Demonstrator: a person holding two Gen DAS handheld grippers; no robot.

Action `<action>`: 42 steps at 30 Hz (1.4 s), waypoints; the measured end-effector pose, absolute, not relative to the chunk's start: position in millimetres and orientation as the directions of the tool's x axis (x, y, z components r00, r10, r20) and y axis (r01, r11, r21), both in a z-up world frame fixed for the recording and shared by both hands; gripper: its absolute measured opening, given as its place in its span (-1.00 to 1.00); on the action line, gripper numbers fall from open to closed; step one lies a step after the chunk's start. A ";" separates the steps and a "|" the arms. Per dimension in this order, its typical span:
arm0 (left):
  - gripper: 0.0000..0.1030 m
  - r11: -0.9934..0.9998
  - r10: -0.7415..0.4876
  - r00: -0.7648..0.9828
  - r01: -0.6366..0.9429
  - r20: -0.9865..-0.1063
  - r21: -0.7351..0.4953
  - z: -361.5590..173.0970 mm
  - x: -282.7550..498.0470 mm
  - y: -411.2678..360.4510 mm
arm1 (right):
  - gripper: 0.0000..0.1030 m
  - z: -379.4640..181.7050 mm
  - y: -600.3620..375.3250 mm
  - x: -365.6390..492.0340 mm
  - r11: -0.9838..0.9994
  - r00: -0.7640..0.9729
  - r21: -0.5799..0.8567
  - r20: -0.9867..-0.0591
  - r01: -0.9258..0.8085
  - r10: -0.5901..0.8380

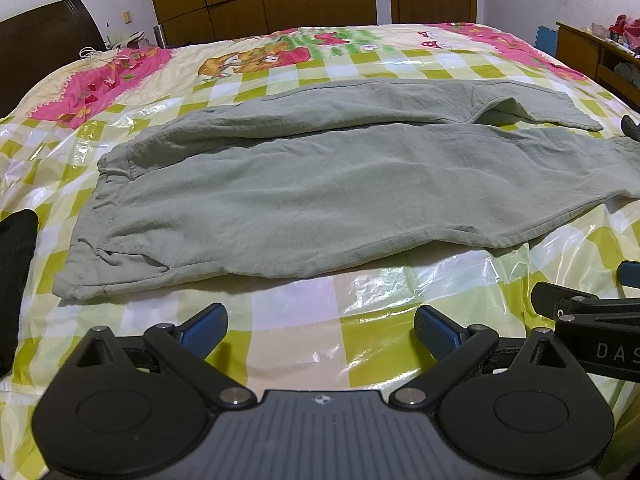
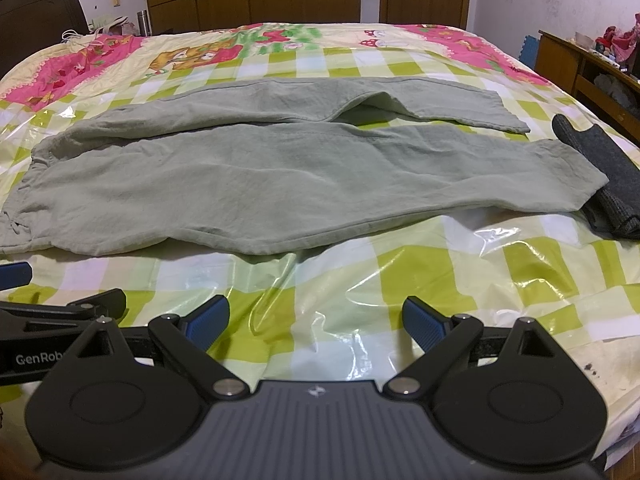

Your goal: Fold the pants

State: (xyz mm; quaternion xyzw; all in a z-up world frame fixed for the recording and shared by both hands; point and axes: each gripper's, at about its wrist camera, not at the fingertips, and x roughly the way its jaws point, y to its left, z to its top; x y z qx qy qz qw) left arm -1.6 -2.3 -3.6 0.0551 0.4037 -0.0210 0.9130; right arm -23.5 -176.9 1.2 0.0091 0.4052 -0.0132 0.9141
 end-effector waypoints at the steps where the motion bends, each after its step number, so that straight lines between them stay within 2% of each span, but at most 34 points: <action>1: 1.00 0.993 0.007 0.671 0.082 -0.741 0.083 -3.7 -1.5 -2.2 | 0.80 2.5 -177.9 -23.4 0.999 0.671 0.006 -0.742 0.031 -0.017; 42: 1.00 0.992 0.008 0.671 0.086 -0.742 0.089 -4.0 -2.2 -1.9 | 0.79 3.6 -173.0 -25.7 1.000 0.671 0.002 -0.741 0.025 -0.015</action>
